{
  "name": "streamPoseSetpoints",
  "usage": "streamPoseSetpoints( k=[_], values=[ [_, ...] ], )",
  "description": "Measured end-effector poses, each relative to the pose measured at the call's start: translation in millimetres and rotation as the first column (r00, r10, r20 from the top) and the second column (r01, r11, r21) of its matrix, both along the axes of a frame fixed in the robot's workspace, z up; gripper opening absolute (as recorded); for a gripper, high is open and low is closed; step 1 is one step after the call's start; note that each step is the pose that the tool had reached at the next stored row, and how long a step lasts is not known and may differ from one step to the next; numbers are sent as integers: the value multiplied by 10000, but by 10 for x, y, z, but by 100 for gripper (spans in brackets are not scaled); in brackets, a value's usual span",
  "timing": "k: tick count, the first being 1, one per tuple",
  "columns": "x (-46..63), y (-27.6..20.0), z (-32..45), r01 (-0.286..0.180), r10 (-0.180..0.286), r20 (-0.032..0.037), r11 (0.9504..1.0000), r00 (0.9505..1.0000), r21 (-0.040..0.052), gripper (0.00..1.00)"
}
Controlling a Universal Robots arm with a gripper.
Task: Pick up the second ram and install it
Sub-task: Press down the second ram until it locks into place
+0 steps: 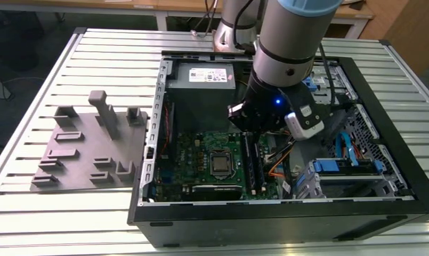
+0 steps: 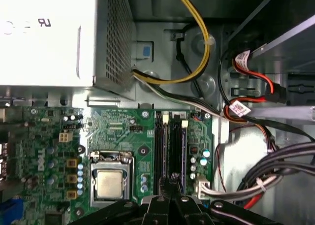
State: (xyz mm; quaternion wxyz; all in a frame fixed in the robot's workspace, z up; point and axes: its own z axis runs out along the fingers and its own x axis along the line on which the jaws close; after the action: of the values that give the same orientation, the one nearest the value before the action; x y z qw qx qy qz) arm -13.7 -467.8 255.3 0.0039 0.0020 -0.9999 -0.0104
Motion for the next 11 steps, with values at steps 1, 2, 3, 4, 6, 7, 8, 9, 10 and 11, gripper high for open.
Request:
streamPoseSetpoints(
  k=[1,2,3,4,6,7,8,9,10,11],
  values=[
    [0,12,-18,-1,1,0,10000,10000,0,11],
    [0,31,-35,-1,1,-1,10000,10000,-1,11],
    [-1,54,-53,-1,1,0,10000,10000,2,11],
    [-3,77,-65,-1,1,-1,10000,10000,-1,11],
    [-9,123,-94,-1,1,0,10000,10000,3,11],
    [-11,144,-108,-1,1,0,10000,10000,5,11],
    [-13,159,-123,0,0,0,10000,10000,5,11],
    [-13,169,-142,0,0,1,10000,10000,10,11],
    [-13,181,-160,0,0,1,10000,10000,9,11],
    [-13,192,-177,-1,1,0,10000,10000,7,11]
  ],
)
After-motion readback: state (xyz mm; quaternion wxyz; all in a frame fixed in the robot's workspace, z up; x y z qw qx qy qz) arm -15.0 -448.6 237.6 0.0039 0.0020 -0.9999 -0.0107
